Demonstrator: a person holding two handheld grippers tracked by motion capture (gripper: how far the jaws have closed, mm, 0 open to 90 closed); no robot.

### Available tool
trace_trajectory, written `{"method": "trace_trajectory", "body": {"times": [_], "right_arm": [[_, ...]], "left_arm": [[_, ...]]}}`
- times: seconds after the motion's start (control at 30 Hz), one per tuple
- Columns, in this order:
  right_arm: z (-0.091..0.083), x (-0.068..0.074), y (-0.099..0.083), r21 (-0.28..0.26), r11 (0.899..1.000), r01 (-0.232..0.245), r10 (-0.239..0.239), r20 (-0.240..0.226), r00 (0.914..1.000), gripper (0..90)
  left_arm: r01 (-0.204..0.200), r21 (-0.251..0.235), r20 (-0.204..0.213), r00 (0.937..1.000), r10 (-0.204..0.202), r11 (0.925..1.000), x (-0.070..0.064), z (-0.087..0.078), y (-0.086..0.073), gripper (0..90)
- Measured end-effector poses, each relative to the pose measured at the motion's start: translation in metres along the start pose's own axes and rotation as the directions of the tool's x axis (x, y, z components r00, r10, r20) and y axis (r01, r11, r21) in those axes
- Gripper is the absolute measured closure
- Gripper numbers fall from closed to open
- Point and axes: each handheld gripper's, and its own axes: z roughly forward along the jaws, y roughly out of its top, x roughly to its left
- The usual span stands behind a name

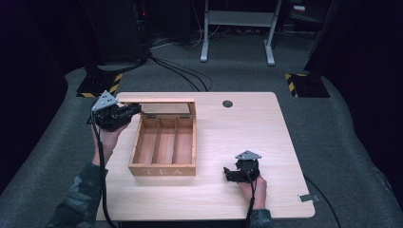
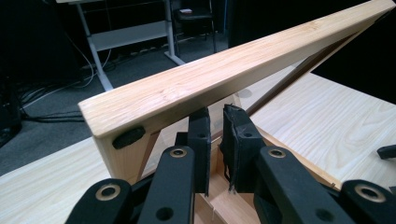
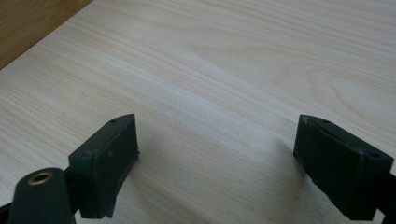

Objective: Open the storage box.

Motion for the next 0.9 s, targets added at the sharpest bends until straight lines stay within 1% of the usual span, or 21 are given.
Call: {"method": "trace_trajectory", "body": {"times": [0.1,0.27,0.37,0.53,0.6,0.67,0.73,0.9], "right_arm": [[0.000,0.000,0.000,0.000,1.000,0.000,0.000,0.000,1.0000,13.2],[0.000,0.000,0.000,0.000,1.000,0.000,0.000,0.001,1.0000,13.2],[0.000,0.000,0.000,0.000,1.000,-0.002,0.002,0.002,1.0000,13.2],[0.000,0.000,0.000,0.002,1.000,0.006,-0.006,0.004,1.0000,13.5],[0.000,0.000,0.000,-0.001,1.000,0.006,-0.006,0.006,1.0000,13.6],[0.000,0.000,0.000,-0.003,1.000,0.006,-0.006,0.007,1.0000,13.6],[0.000,0.000,0.000,-0.003,1.000,0.005,-0.005,0.008,1.0000,13.6],[0.000,0.001,0.000,-0.003,1.000,0.000,0.000,0.010,1.0000,13.6]], "left_arm": [[0.000,0.006,0.008,1.0000,0.000,1.0000,-0.001,-0.001,-0.002,81.0],[-0.008,0.000,0.003,1.0000,0.008,1.0000,-0.005,-0.004,-0.008,80.9],[-0.004,-0.002,0.006,1.0000,0.005,1.0000,-0.008,-0.006,-0.013,80.8],[-0.008,-0.001,0.014,0.9999,0.008,1.0000,-0.015,-0.010,-0.026,80.8],[-0.014,-0.004,0.011,0.9998,0.014,0.9999,-0.019,-0.012,-0.033,80.8],[-0.014,-0.002,0.012,0.9998,0.014,0.9999,-0.021,-0.013,-0.037,80.5],[-0.009,0.001,0.020,0.9998,0.009,1.0000,-0.025,-0.014,-0.046,80.6],[-0.004,-0.014,0.003,1.0000,0.004,0.9999,-0.033,-0.018,-0.064,80.5]]}}
